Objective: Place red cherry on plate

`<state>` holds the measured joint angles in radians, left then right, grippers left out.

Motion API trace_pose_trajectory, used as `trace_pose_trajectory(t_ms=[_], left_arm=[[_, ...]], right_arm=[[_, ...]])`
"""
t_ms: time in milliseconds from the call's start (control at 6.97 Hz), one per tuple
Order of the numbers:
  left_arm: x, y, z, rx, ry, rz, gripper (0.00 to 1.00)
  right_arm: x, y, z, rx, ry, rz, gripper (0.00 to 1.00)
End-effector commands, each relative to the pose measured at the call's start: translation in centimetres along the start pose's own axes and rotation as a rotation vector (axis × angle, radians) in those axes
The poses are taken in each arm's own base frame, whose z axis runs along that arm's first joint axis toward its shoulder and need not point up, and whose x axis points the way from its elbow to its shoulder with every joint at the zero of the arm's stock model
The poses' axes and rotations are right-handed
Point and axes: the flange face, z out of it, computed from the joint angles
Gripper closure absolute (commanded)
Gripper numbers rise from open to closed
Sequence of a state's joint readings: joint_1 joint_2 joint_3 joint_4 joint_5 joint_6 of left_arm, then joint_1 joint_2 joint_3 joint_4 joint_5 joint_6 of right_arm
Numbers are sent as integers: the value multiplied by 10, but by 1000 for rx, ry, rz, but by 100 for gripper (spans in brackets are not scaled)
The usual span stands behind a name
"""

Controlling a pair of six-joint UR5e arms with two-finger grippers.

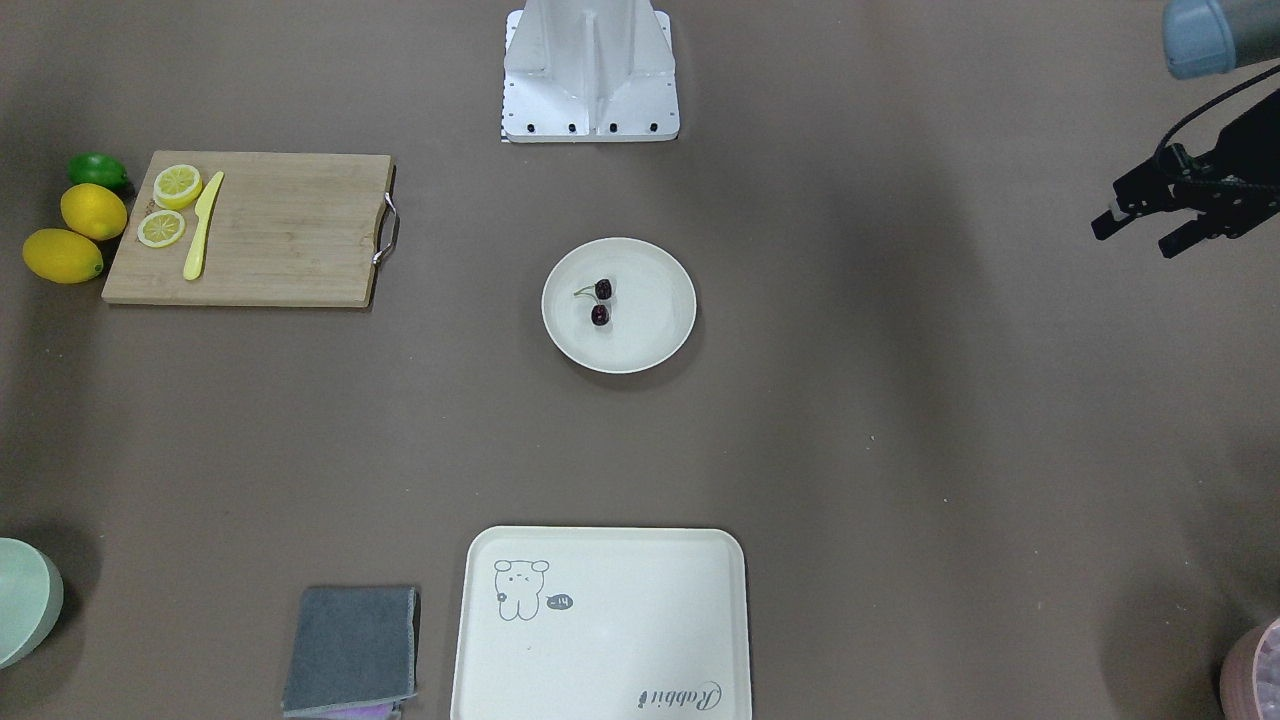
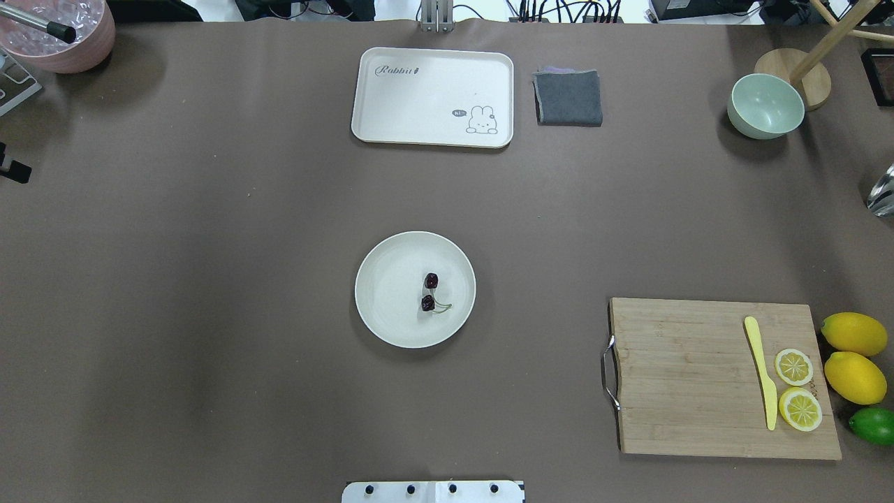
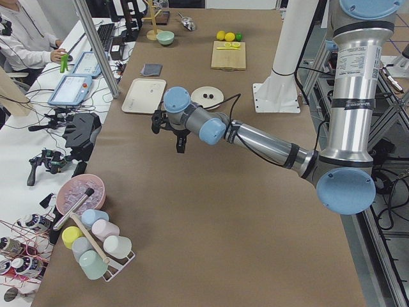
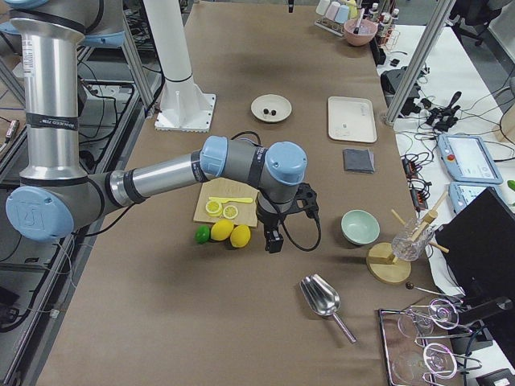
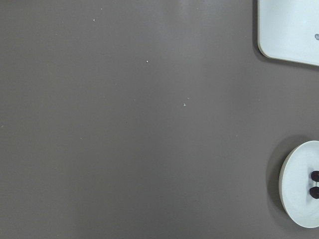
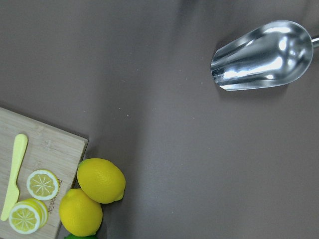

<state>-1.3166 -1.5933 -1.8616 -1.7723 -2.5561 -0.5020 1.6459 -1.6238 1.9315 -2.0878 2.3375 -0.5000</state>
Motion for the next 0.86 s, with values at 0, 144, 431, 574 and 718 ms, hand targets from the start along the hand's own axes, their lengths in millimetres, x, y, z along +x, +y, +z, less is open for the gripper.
trace_pose_trajectory(t_ms=[0,144,431,574,718], left_arm=[[-54,-21,20,-35,-33,-29,2],[-69,-44,32,-49,-40,-7,2],[-90,-66,47,-75,-50,13,2],[-103,-73,55,-89,-57,-17,2],[-118,-73,62,-105,-65,-45,2]], right_arm=[[6,9,3,-5,-2,4,0],[15,4,8,-15,-8,16,0],[33,-11,17,5,7,10,0],[47,-12,29,-20,-7,46,0],[59,-8,38,-42,-7,69,0]])
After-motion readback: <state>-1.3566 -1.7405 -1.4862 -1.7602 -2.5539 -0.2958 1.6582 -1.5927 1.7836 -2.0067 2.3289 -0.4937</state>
